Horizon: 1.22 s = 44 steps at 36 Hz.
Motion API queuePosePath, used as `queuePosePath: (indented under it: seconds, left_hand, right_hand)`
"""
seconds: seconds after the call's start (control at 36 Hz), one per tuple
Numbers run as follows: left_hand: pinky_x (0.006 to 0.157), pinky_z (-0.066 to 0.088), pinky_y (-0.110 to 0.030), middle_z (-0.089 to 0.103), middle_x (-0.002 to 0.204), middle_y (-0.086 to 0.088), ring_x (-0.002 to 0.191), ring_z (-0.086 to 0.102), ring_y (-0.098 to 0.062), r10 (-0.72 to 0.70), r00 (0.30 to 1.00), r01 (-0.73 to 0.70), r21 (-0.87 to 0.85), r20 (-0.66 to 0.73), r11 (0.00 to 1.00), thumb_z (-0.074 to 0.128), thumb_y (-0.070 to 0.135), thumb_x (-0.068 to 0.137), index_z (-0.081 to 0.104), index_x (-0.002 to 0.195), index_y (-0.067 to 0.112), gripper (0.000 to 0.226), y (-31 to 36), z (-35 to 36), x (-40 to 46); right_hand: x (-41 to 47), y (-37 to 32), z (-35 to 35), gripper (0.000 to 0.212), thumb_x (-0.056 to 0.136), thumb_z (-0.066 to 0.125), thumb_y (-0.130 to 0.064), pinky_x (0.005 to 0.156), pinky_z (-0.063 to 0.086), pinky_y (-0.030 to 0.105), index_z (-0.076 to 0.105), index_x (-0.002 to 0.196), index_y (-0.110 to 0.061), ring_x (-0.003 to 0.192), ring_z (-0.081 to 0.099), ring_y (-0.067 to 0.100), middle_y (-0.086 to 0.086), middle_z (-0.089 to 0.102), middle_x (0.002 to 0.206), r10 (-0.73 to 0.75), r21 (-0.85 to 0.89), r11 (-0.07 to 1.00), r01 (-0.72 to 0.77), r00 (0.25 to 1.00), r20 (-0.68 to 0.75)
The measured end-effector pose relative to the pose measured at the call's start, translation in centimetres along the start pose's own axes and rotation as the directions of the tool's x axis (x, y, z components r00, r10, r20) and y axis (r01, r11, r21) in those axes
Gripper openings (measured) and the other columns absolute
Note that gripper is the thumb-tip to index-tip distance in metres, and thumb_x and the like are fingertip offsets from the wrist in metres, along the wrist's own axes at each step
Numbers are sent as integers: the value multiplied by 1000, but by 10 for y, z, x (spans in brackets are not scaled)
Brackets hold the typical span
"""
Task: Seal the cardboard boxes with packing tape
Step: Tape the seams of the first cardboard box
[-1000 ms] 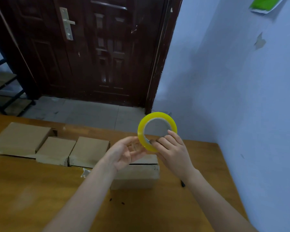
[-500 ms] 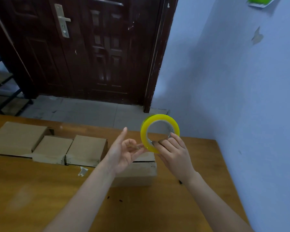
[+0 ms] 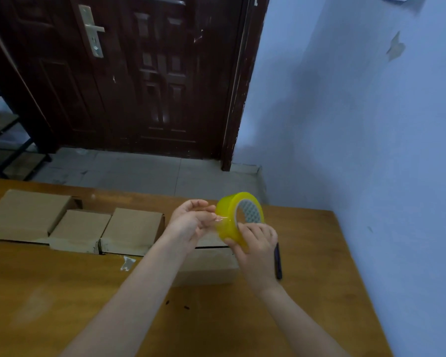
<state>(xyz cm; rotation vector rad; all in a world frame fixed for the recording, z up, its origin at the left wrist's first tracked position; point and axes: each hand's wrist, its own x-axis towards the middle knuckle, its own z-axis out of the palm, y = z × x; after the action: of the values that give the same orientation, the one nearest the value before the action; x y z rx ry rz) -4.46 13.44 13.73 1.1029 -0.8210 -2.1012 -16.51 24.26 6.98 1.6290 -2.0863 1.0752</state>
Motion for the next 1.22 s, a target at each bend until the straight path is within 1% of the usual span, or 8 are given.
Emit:
queuePosePath:
  seconds: [0.11,0.31,0.44,0.61,0.75,0.86,1.11,1.22]
  left_hand:
    - [68,51,-38,65,87,-10,74,63,-26,130,988,-112,196,-81,974,59,-23,74,54,84,9,33,3,12,0]
    - [81,52,-44,65,87,-5,82,62,-25,224,974,-202,319,-33,926,66,-25,65,56,82,11,40,27,12,-6]
    - [69,56,-30,64,86,-5,77,63,-20,233,956,-258,130,178,957,64,-25,65,57,85,10,41,47,12,-20]
    - [61,56,-30,68,90,-3,63,67,-22,141,897,-265,253,419,930,67,-11,61,59,99,10,45,63,6,-30]
    - [70,58,-35,64,98,-4,71,67,-20,239,928,-355,490,284,796,69,-16,71,60,100,14,42,67,-10,-29]
    - [60,57,-29,59,99,-10,67,67,-12,243,947,-315,474,209,822,65,-20,74,57,101,8,40,55,-16,-30]
    - [58,58,-32,62,109,-11,73,70,-21,151,970,-225,459,192,859,66,-18,75,59,105,10,42,52,-16,-28]
    - [66,57,-29,61,116,-6,89,70,-22,33,979,-129,481,203,867,70,-11,73,59,112,19,51,51,-21,-23]
  right_hand:
    - [-4,-12,2,52,86,46,-63,82,38,31,66,95,-15,90,44,7,-8,57,91,204,248,939,-236,968,148]
    - [12,17,-11,46,68,59,-47,97,39,26,49,110,-33,113,44,5,-9,42,118,460,601,521,-606,793,400]
    - [15,28,1,117,48,82,-63,97,41,34,20,143,-36,124,46,10,-2,38,146,232,502,82,-861,506,831]
    - [34,12,11,73,58,89,-24,84,54,42,55,121,-11,103,64,28,12,64,113,3,563,-234,-793,579,816]
    - [50,10,6,32,72,59,-8,71,55,29,56,104,-14,90,66,22,-2,71,88,279,703,64,-709,689,669]
    - [75,12,-12,28,74,59,-16,67,51,17,54,102,-21,82,64,0,-7,65,90,224,729,419,-540,840,494]
    - [101,23,-31,33,86,57,5,77,52,40,57,96,-26,89,63,22,1,64,92,192,547,675,-494,834,517]
    - [110,20,-38,35,85,57,6,70,50,27,55,93,-28,79,60,8,-5,62,87,134,514,759,-401,868,479]
